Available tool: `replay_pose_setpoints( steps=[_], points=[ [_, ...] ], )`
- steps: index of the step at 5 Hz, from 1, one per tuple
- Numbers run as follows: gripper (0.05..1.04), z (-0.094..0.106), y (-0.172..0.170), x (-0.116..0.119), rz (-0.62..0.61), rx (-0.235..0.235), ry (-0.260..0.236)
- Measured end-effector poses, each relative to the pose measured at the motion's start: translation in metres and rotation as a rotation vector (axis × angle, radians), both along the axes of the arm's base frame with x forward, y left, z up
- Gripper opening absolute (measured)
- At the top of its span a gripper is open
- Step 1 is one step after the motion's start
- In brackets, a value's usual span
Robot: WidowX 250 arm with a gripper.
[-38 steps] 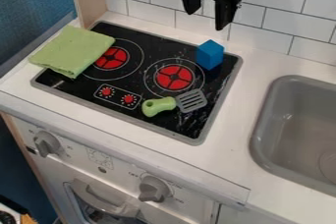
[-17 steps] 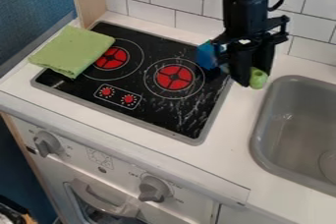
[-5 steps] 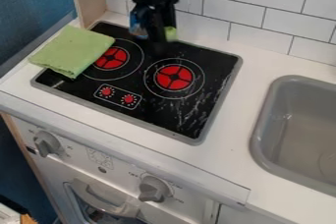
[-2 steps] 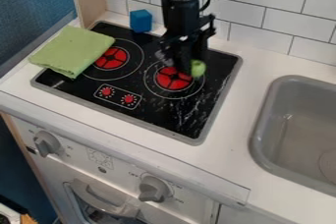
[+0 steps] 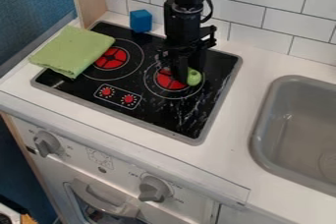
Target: Put the spatula to the right burner
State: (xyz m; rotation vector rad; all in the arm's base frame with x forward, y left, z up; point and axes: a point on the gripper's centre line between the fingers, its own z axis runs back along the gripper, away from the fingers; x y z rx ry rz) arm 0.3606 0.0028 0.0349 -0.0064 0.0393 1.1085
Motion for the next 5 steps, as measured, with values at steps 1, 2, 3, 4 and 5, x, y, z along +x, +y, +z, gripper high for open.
replay_pose_setpoints(
  steps=[1,2,3,4,5],
  points=[
    [0.730,0.000,0.000,-0.004,-0.025,-0.002,0.024],
    [0.982,0.000,0.001,-0.004,-0.065,0.002,0.023],
    [1.003,0.021,0.009,0.001,-0.083,0.071,0.000],
    [1.001,0.054,0.008,0.004,-0.105,0.145,-0.060],
    [1.001,0.071,0.005,0.006,-0.115,0.181,-0.108]
  ],
)
